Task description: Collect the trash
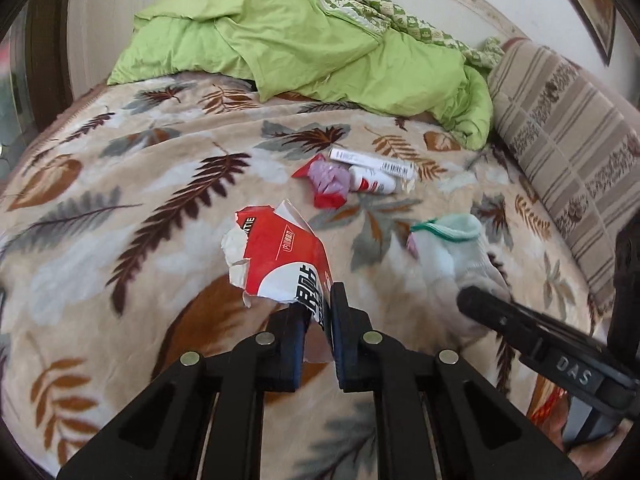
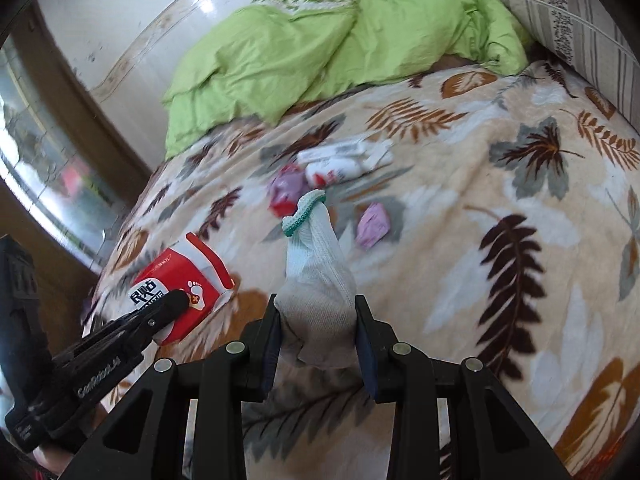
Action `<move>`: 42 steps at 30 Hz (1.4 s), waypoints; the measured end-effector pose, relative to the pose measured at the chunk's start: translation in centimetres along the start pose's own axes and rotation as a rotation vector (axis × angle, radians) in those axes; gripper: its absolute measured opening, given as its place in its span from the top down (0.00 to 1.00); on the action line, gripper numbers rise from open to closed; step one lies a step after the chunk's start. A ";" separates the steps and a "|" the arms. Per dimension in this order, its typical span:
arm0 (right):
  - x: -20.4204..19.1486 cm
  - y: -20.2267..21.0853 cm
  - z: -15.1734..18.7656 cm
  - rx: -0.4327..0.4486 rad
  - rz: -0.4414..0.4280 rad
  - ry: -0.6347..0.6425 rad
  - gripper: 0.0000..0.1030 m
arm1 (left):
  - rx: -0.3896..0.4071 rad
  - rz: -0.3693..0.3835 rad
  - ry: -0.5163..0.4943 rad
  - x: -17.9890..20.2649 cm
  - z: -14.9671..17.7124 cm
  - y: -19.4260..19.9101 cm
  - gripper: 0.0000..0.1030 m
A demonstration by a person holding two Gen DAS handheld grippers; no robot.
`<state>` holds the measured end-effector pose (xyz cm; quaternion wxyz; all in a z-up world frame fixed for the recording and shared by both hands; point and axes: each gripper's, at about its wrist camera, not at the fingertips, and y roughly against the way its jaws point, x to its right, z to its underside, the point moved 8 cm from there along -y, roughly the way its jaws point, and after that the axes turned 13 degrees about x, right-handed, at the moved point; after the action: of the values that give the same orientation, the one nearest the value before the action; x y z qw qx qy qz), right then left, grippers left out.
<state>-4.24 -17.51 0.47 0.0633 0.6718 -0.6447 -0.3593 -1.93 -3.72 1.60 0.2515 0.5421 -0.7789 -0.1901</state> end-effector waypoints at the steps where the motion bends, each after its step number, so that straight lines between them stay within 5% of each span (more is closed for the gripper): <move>1: -0.5 -0.1 0.8 -0.017 -0.003 0.020 0.65 | -0.003 -0.013 -0.008 -0.2 0.7 0.5 0.89; 8: -1.5 -1.8 2.5 -0.077 0.029 0.098 0.65 | 0.009 -0.091 0.009 -2.1 1.8 0.1 0.89; 21: -1.3 -3.1 3.4 -0.123 0.040 0.137 0.59 | -0.039 -0.081 0.044 -3.0 1.8 -2.8 0.89; 25: -2.0 -2.3 2.4 -0.069 0.006 0.125 0.68 | 0.004 -0.094 0.012 -2.5 1.2 -2.1 0.89; 33: -1.6 2.0 -1.7 0.124 0.031 0.141 0.69 | 0.097 -0.138 -0.095 -1.2 -0.1 -0.5 0.89; 42: -0.3 1.9 -1.0 0.096 0.021 0.101 0.69 | 0.125 -0.147 -0.176 0.4 -0.1 -0.2 0.89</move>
<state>-5.20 -17.90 2.34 0.0673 0.6846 -0.6642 -0.2926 -1.81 -4.22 1.67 0.1335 0.5935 -0.7665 -0.2060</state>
